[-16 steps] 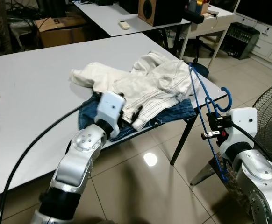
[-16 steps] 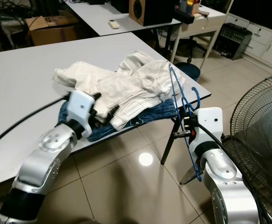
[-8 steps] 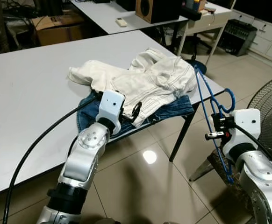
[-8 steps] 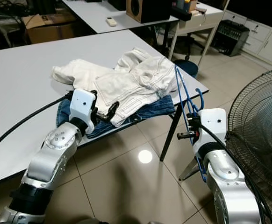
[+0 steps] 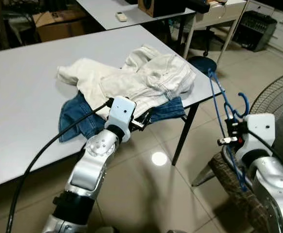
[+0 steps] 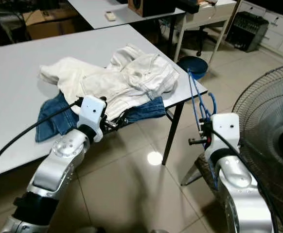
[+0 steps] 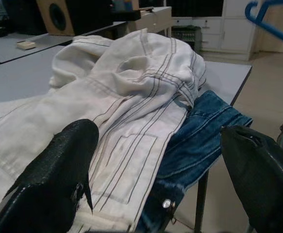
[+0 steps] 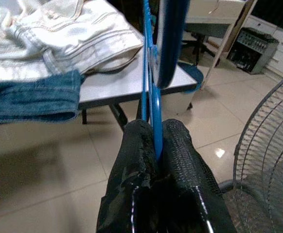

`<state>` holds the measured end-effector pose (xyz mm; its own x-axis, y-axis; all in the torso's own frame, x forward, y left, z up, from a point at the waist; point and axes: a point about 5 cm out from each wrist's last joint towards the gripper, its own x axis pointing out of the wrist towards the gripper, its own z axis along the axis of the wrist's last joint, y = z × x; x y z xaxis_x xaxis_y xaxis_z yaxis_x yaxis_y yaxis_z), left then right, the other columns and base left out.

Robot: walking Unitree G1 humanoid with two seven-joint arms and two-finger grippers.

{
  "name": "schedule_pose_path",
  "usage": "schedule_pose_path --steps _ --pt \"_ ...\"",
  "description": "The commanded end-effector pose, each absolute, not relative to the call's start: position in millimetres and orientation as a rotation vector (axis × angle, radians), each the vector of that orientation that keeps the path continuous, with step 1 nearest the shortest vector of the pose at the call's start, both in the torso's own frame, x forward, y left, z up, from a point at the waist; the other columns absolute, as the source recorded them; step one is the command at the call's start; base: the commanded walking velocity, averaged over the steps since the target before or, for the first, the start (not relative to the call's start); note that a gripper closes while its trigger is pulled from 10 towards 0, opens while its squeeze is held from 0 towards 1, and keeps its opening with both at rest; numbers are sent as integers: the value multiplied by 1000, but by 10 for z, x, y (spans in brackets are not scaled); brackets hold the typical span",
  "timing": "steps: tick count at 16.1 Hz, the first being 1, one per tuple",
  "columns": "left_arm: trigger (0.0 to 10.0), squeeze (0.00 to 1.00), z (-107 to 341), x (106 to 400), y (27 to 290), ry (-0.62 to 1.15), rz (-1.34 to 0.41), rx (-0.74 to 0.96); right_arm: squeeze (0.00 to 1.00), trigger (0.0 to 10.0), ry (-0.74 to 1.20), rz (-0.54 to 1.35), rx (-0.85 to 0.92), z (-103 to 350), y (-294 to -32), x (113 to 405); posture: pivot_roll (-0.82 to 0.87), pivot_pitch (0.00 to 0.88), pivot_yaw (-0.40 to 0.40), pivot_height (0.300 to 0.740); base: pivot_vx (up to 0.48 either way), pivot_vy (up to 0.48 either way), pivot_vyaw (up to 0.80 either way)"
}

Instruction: Hang hanger

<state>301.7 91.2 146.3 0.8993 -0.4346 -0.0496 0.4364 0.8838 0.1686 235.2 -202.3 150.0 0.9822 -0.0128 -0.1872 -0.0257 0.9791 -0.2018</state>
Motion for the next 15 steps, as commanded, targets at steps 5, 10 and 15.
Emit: schedule_pose_path --steps 5,10,15 --pt "10000 0 1480 2930 890 -23 -488 211 0 10000 179 38 -194 1505 -1970 2377 -90 57 -50 740 0 0 0" --pt "10000 0 1518 2904 876 -34 -503 180 0 10000 194 39 -171 1477 -1966 2358 -93 59 -52 740 172 0 -608" --pt "10000 0 1529 2912 867 -37 -510 193 0 10000 189 49 -175 1476 -1943 2345 -93 57 -51 740 305 0 0"
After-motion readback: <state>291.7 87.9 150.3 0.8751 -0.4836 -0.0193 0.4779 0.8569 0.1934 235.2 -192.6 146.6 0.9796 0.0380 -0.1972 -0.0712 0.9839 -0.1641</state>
